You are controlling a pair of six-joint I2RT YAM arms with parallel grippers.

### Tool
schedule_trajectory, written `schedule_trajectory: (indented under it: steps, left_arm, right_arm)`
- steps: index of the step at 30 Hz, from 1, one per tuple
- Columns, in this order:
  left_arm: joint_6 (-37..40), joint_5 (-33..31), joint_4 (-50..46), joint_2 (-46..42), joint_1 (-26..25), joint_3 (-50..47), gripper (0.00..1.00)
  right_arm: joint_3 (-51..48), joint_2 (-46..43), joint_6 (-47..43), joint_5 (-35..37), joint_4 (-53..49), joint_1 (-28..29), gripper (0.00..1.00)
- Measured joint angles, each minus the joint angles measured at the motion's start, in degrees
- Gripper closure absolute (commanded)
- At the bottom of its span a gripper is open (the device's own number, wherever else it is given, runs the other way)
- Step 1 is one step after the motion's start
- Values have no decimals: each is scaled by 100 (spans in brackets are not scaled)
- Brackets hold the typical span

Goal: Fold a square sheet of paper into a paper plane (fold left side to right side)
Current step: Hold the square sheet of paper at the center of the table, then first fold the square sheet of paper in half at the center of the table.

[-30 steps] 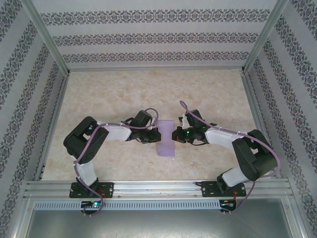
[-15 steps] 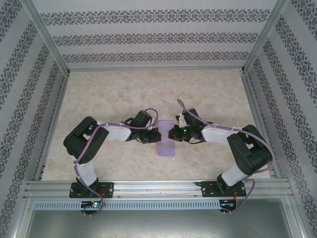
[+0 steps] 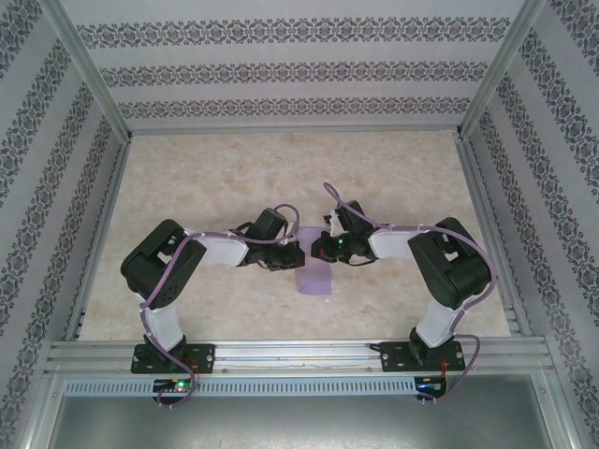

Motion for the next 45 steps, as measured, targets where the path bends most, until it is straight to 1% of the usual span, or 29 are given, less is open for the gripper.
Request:
schedule_trajectory:
  steps: [11, 18, 23, 26, 30, 34, 40, 45]
  left_arm:
    - [2, -72, 68, -92, -39, -116, 93]
    - [-15, -186, 157, -505, -114, -627, 93]
    - [-164, -262, 310, -789, -168, -992, 92]
    - [-221, -262, 160, -955, -173, -1097, 92]
    - [-225, -269, -319, -1115, -168, -1016, 92]
    - [-223, -282, -575, -1161, -157, -629, 92]
    - [-223, -258, -529, -1091, -157, -160, 93]
    - [-245, -98, -304, -531, -170, -35, 93]
  right_arm:
    - [13, 31, 66, 96, -20, 0, 100]
    - [15, 28, 63, 160, -17, 35, 100]
    - [15, 28, 59, 160, -15, 37, 100]
    - [15, 26, 55, 157, -15, 37, 100]
    - [-2, 15, 57, 160, 11, 37, 100]
    - [-26, 7, 57, 160, 57, 37, 100]
    - [-31, 7, 57, 157, 66, 37, 100]
    - [-31, 7, 55, 157, 66, 37, 100]
